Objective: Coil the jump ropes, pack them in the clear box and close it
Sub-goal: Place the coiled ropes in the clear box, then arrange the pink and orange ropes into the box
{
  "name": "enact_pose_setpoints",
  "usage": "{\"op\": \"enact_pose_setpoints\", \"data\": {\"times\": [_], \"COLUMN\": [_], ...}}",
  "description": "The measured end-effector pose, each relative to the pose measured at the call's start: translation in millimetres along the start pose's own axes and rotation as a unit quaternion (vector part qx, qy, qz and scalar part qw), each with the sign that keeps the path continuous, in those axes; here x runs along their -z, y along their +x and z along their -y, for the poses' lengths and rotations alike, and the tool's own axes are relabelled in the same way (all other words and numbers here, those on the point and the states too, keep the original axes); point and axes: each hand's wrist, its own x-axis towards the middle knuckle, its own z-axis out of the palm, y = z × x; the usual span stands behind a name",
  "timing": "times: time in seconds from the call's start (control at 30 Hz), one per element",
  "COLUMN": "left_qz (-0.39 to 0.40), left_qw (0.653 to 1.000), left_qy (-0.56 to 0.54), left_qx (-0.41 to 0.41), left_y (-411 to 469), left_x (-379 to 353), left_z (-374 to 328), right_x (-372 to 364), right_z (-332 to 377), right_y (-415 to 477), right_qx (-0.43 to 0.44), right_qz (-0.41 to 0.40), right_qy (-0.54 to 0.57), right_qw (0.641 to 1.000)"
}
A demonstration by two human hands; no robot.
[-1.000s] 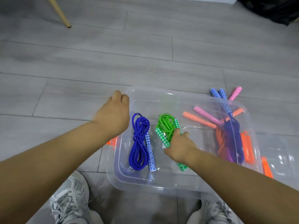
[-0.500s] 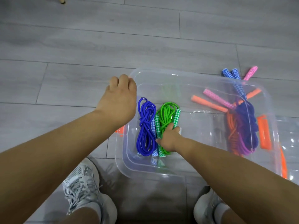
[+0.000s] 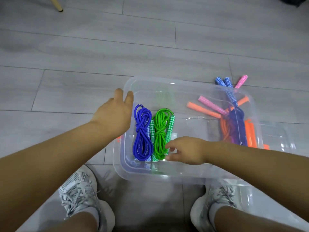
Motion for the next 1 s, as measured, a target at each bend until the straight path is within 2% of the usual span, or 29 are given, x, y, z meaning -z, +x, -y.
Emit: {"op": "enact_pose_setpoints", "data": {"times": [0.23, 0.33, 0.43, 0.57, 0.73, 0.87, 1.0], "left_qz": [-0.003, -0.003, 0.003, 0.003, 0.003, 0.028, 0.040], "left_qw": [1.000, 0.998, 0.996, 0.993, 0.989, 0.989, 0.989], "left_qy": [0.015, 0.003, -0.018, -0.005, 0.016, 0.023, 0.102], "left_qx": [0.018, 0.055, 0.088, 0.121, 0.148, 0.144, 0.102], "left_y": [5.5, 9.5, 15.7, 25.4, 32.7, 28.4, 24.0], "left_x": [5.4, 7.5, 8.9, 8.0, 12.0, 14.1, 20.9], "left_z": [9.4, 26.7, 45.8, 67.4, 81.1, 84.1, 73.8], "right_x": [-24.1, -19.6, -11.3, 2.0, 21.4, 33.2, 39.7], "right_z": [-2.7, -5.5, -2.7, 9.3, 25.4, 28.3, 25.1], "right_y": [-51.0, -54.8, -47.5, -25.3, 0.0, 4.5, -4.5], "right_qx": [0.008, 0.021, 0.042, 0.062, 0.079, 0.075, 0.060], "right_qz": [-0.015, -0.014, -0.024, -0.067, -0.092, -0.094, -0.105], "right_qy": [0.123, 0.174, 0.141, 0.039, 0.008, 0.007, 0.024], "right_qw": [0.992, 0.984, 0.989, 0.995, 0.993, 0.993, 0.992]}}
